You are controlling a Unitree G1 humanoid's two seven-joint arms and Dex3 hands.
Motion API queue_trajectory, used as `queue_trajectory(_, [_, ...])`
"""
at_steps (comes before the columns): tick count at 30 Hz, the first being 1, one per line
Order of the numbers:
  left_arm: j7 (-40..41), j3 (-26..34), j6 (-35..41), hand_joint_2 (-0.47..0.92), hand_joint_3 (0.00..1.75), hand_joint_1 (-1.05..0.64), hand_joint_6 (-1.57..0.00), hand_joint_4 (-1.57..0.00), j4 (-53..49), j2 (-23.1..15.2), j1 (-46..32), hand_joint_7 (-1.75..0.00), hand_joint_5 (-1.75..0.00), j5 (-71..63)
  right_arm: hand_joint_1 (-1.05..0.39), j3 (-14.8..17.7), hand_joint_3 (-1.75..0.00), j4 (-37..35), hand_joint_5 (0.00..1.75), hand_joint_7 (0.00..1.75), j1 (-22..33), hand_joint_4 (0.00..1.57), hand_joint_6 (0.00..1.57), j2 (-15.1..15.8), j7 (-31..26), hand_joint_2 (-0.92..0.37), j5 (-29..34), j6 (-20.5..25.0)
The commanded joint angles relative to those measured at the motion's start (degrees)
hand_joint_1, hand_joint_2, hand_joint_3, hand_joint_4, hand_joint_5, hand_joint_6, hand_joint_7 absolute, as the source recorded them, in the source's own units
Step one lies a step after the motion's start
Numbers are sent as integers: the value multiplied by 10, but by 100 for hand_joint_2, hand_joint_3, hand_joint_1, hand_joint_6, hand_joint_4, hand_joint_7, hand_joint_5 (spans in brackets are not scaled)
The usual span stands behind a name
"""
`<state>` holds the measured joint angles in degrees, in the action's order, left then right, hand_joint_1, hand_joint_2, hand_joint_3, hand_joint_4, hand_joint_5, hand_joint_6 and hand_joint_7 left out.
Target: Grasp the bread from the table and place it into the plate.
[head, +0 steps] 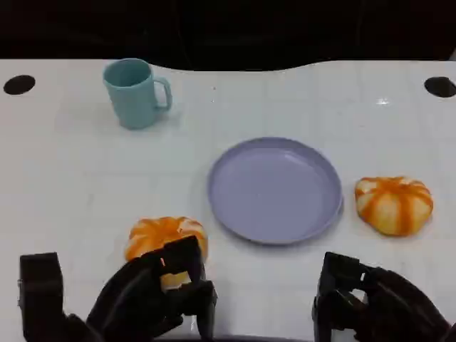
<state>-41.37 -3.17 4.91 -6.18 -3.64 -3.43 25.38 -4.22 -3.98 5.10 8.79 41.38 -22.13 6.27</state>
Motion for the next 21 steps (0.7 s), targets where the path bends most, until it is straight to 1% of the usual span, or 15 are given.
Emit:
queue_trajectory(1, [-6, 1, -3, 92, 22, -64, -60, -85, 0, -7, -1, -175, -175, -2, -55, 8, -44, 2, 175, 174, -1, 62, 41, 5, 1, -92, -5, 3])
queue_trajectory(8, [-6, 1, -2, 92, 21, -66, -61, -85, -2, -6, 1, -175, -175, -2, -55, 7, -45, 4, 175, 174, -1, 62, 42, 5, -2, -92, -4, 6])
queue_trajectory(13, [-6, 1, 0, 92, 21, -66, -61, -85, -2, -6, 1, -175, -175, -1, -56, 7, -45, 0, 175, 174, -1, 62, 41, 5, 2, -92, -1, -3])
queue_trajectory(17, [-6, 2, 1, 92, 20, -66, -61, -85, 0, -5, 0, -175, -175, 1, -55, 7, -45, 1, 175, 175, -2, 62, 41, 4, 0, -92, -4, 3])
queue_trajectory(21, [2, 0, -28, 92, 22, -66, -59, -83, 7, -5, -4, -174, -175, -17, -55, 6, -45, 5, 175, 175, 0, 62, 41, 6, -3, -92, -3, 7])
